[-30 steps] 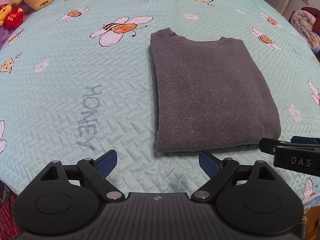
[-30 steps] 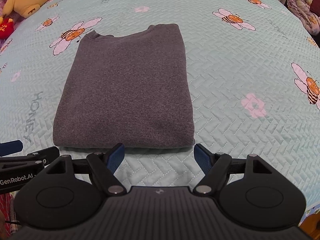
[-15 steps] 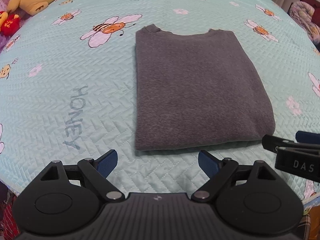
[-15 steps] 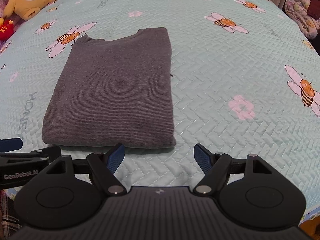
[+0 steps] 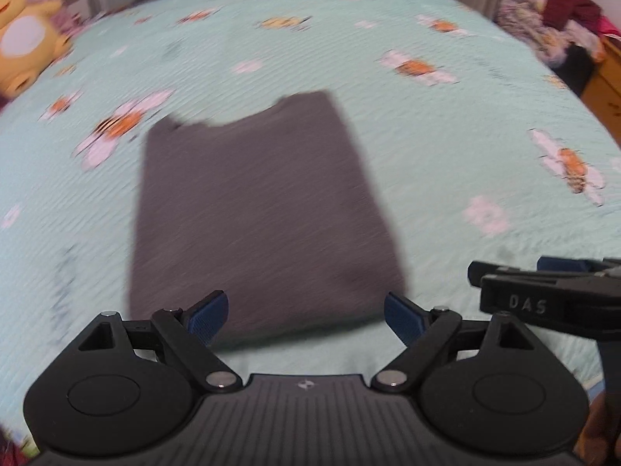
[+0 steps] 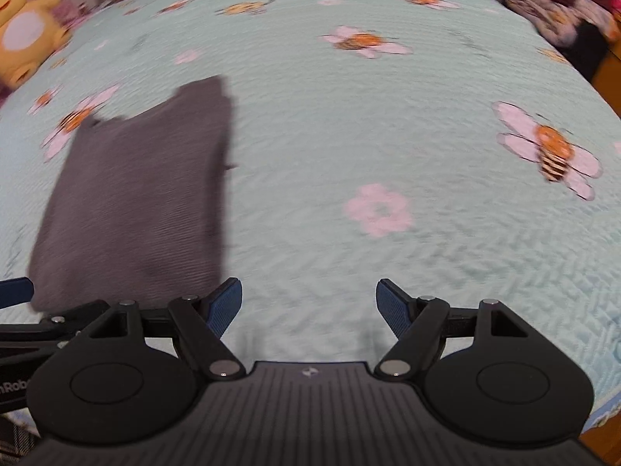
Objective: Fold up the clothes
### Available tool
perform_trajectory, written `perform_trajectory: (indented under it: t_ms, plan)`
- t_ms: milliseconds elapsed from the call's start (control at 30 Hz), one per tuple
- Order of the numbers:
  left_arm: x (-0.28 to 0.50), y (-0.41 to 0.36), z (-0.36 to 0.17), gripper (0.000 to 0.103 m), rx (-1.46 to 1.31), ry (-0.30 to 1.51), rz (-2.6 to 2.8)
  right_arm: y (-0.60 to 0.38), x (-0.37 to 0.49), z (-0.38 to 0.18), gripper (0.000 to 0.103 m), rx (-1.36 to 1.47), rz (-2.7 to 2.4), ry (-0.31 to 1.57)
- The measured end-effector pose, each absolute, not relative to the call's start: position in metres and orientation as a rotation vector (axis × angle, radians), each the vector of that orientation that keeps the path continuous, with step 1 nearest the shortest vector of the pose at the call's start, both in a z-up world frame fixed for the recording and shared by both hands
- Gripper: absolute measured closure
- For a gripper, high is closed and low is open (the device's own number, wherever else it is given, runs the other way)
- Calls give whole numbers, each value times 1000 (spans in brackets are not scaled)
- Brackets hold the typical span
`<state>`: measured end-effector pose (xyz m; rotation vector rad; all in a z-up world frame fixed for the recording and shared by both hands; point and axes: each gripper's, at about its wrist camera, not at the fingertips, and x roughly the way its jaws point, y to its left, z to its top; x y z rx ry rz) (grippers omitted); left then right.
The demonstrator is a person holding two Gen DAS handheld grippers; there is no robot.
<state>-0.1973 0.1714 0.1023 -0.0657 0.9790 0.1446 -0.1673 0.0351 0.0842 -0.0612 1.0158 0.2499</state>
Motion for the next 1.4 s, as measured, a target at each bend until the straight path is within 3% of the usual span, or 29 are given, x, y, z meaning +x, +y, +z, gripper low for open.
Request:
perform_trajectory:
  t_ms: [433, 900, 1400]
  plan:
    - [-88, 53, 62, 13, 23, 884, -14, -97, -98, 64, 27, 98, -31, 938]
    - [-39, 27, 30, 13, -3, 877, -28, -123, -48, 40, 27, 84, -92, 929]
    - [-15, 16, 6, 11, 26, 729, -31, -130, -25, 21, 26, 74, -118, 858]
